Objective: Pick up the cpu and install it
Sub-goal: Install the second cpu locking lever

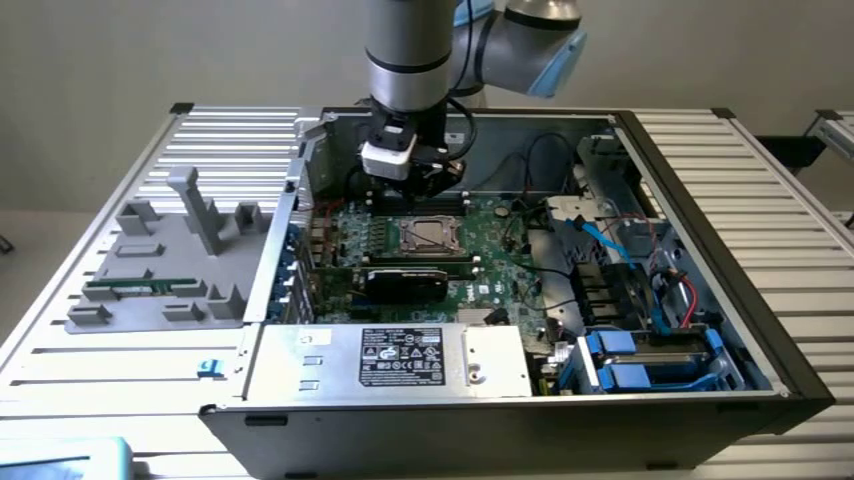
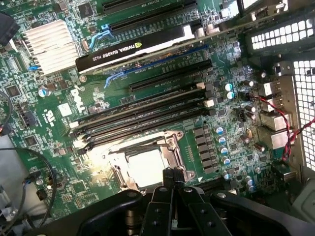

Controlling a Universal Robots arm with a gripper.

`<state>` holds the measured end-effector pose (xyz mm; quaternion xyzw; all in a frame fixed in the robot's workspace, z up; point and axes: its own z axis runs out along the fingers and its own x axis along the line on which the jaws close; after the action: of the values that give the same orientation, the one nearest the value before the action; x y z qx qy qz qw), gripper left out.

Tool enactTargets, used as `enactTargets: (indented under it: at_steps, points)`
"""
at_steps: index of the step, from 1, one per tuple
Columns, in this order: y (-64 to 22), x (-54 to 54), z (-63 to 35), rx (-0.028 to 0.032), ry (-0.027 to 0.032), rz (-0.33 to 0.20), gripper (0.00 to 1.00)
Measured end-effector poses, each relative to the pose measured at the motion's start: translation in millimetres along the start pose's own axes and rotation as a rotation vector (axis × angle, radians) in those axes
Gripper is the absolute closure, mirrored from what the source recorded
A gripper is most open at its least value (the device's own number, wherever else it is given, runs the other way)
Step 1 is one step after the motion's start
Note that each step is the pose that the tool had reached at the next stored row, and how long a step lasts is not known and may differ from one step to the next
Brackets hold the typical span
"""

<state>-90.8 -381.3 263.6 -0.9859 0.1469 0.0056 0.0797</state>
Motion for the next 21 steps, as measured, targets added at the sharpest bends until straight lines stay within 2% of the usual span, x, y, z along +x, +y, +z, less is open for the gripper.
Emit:
enactTargets:
  at_steps: [8, 15, 21]
  points:
    - [0.2, -0.1, 0.7, -0.0048, -0.0217, -0.138, 0.89]
    - [1.9, -0.9, 0.7, -0.0051, -0.0241, -0.205, 0.89]
    - [5.8, 0.4, -0.5, -0.0061, -0.0251, -0.212, 0.89]
